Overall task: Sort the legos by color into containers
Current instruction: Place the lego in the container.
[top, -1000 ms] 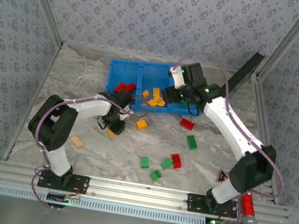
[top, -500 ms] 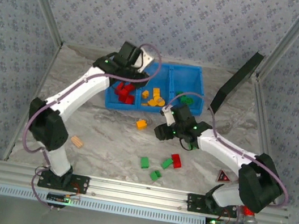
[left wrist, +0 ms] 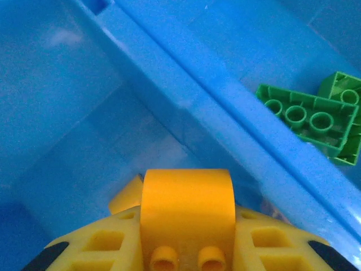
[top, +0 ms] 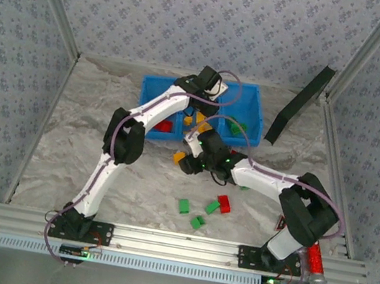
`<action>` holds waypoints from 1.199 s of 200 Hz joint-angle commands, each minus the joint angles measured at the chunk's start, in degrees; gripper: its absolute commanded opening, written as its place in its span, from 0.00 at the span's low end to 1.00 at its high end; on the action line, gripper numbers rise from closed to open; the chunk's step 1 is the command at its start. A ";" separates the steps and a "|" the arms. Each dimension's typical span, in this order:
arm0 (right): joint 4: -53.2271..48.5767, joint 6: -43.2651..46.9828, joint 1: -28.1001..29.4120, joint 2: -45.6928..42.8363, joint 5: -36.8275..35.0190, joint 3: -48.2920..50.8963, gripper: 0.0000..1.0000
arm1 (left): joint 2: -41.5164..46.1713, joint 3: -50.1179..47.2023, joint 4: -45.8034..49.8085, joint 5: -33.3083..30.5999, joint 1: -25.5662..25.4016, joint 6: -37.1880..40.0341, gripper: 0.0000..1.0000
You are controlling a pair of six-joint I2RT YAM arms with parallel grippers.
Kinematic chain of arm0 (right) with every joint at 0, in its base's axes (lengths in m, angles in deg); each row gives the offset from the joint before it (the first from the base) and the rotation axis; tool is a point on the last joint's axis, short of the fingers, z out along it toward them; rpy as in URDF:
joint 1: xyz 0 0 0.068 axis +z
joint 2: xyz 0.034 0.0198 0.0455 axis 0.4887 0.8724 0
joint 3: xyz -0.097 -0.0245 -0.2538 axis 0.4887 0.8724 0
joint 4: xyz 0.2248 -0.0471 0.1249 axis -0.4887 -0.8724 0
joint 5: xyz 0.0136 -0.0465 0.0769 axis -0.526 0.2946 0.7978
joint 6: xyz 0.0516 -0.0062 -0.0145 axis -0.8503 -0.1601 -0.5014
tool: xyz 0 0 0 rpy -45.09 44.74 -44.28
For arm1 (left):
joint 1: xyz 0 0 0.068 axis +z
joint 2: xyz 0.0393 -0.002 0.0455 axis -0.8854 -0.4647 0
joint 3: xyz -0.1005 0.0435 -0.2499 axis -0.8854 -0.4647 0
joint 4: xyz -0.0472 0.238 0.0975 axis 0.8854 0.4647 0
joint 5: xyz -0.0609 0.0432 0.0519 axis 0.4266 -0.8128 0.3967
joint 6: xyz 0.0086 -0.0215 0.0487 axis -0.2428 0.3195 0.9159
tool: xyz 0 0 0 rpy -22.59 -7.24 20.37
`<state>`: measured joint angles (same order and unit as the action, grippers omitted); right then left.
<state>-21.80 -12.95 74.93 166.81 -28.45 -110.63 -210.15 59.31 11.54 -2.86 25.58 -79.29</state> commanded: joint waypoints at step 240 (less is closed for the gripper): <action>-4.98 -0.48 3.66 17.21 -6.92 -12.54 0.66 | 15.75 -18.10 -2.43 0.94 -0.47 -4.09 0.68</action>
<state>-23.53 -12.58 78.42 182.09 -33.13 -120.66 -201.45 41.08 8.75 -2.49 25.05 -83.46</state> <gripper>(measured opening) 0.662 0.670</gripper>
